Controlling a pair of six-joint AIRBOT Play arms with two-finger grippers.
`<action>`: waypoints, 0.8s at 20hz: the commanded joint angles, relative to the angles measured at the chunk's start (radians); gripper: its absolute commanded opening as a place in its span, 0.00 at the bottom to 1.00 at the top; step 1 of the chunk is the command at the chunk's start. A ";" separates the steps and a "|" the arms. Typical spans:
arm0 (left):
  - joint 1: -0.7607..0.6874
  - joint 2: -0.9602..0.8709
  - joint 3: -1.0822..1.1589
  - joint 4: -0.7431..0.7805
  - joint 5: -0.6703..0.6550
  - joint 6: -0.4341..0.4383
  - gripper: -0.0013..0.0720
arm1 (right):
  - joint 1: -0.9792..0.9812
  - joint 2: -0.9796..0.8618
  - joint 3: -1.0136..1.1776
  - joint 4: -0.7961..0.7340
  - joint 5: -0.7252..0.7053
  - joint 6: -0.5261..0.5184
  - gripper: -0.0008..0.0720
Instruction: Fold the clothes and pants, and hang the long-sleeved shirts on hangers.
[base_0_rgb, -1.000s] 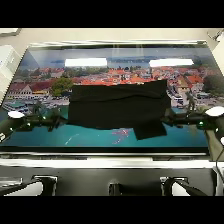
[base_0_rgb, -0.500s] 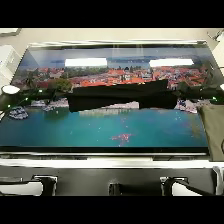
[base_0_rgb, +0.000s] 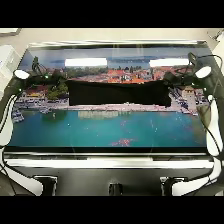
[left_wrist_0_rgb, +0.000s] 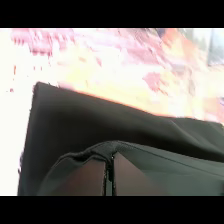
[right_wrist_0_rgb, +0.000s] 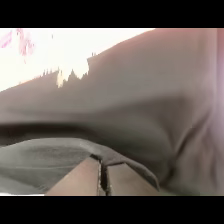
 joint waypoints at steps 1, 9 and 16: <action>-0.008 -0.096 0.122 0.076 -0.008 -0.034 0.04 | 0.013 -0.121 0.138 -0.058 -0.010 0.064 0.05; -0.045 -0.189 0.127 0.079 -0.037 -0.033 0.81 | 0.008 -0.222 0.177 -0.055 0.023 0.111 0.62; -0.020 -0.146 0.318 0.169 -0.250 -0.035 0.83 | -0.151 -0.139 0.177 -0.074 0.139 0.163 0.86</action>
